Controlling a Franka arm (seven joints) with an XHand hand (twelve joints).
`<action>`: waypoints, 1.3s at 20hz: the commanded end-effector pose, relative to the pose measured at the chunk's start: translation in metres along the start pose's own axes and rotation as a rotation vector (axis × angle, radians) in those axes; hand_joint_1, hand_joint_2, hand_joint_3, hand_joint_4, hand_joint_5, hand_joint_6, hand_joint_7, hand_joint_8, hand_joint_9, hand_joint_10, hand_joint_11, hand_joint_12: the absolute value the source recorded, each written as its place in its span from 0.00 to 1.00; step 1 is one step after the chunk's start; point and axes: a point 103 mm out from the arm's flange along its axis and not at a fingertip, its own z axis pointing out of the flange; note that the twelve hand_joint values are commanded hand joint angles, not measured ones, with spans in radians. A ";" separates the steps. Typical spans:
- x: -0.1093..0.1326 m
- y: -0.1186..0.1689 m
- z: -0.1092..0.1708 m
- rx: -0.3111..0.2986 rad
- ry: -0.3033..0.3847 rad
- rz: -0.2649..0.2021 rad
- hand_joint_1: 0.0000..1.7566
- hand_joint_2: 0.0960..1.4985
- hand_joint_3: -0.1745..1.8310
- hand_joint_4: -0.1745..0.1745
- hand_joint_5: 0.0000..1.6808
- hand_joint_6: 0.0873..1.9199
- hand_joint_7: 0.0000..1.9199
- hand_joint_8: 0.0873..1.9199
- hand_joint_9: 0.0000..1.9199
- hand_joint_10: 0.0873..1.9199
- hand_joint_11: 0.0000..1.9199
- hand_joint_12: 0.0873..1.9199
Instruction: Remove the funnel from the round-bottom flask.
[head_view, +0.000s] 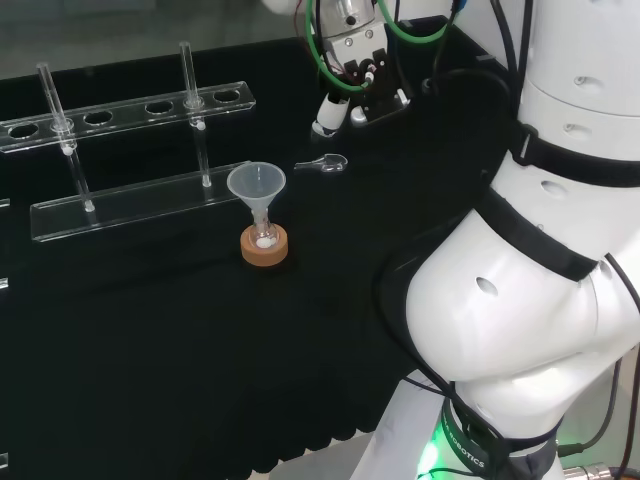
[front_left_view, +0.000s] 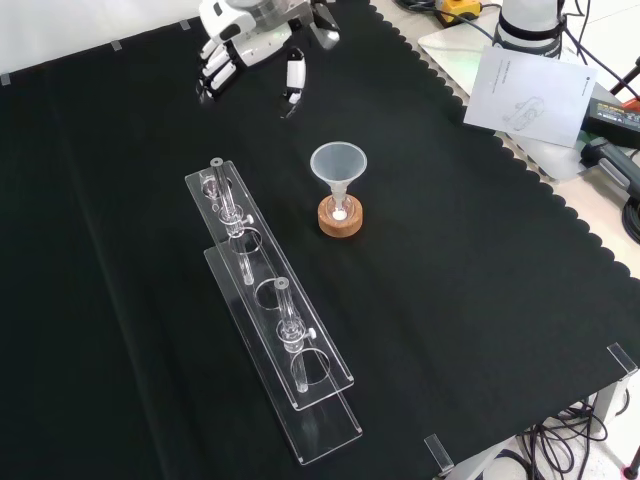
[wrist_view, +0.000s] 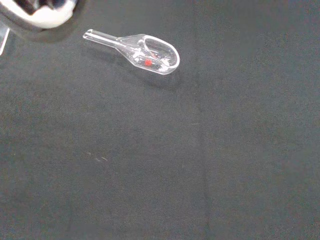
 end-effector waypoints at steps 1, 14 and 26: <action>-0.015 -0.008 0.002 -0.009 0.025 0.000 0.43 0.36 0.30 0.46 0.21 0.00 0.11 0.30 0.27 0.28 0.17 0.67; 0.016 -0.060 -0.015 -0.026 0.042 -0.019 0.42 0.36 0.30 0.47 0.21 0.00 0.11 0.30 0.27 0.28 0.19 0.68; 0.068 -0.111 -0.020 0.006 0.069 -0.115 0.35 0.37 0.27 0.54 0.17 0.00 0.08 0.30 0.22 0.30 0.18 0.73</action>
